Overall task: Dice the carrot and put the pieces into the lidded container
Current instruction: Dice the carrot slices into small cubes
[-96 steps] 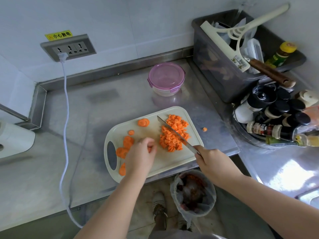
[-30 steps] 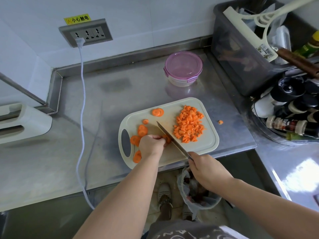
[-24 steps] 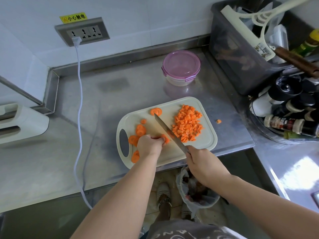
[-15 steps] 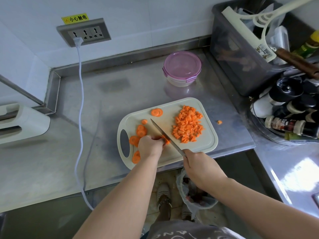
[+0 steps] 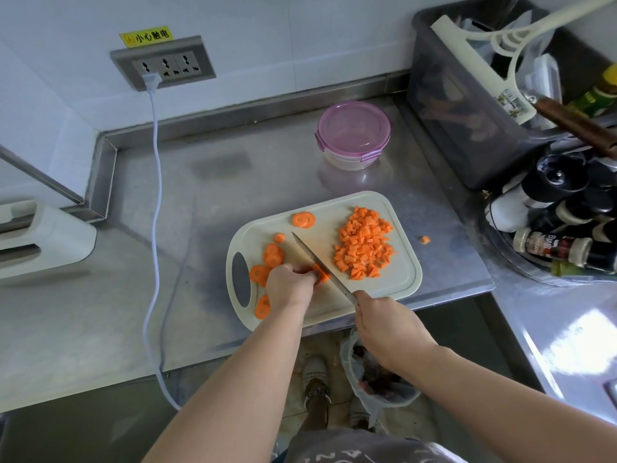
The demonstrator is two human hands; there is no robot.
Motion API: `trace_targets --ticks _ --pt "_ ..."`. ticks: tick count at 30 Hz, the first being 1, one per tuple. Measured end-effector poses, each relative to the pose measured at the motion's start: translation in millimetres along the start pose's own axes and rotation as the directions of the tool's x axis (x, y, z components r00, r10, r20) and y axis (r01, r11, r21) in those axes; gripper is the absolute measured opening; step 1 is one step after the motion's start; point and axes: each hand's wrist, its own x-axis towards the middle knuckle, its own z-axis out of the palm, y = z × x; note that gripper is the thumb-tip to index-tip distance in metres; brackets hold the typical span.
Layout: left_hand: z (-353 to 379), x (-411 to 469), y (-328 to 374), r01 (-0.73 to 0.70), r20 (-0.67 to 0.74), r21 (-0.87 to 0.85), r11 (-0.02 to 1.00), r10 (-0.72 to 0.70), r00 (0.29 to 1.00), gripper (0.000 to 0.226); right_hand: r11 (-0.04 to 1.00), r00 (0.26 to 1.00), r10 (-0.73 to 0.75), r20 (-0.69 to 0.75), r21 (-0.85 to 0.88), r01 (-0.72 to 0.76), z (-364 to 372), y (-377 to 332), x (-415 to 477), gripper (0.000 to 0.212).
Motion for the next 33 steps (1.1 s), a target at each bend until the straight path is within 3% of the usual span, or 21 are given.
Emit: trace_targets --ticks 12,18,33 --pt "-1.0 -0.4 0.8 0.014 -0.015 0.017 1.0 -0.014 1.0 0.02 0.998 0.993 0.056 0.105 -0.026 -0.054 -3.1 -3.8 4.9 0.024" --pt "-1.3 -2.9 0.7 0.008 -0.011 -0.019 1.0 -0.009 1.0 0.02 0.986 0.999 0.05 -0.018 0.162 -0.047 -4.9 0.4 0.3 0.016" --pt "-1.8 -5.9 2.8 0.018 -0.013 -0.006 1.0 -0.018 1.0 0.021 0.997 1.0 0.011 -0.014 0.071 -0.01 -4.9 -6.8 -4.3 0.022"
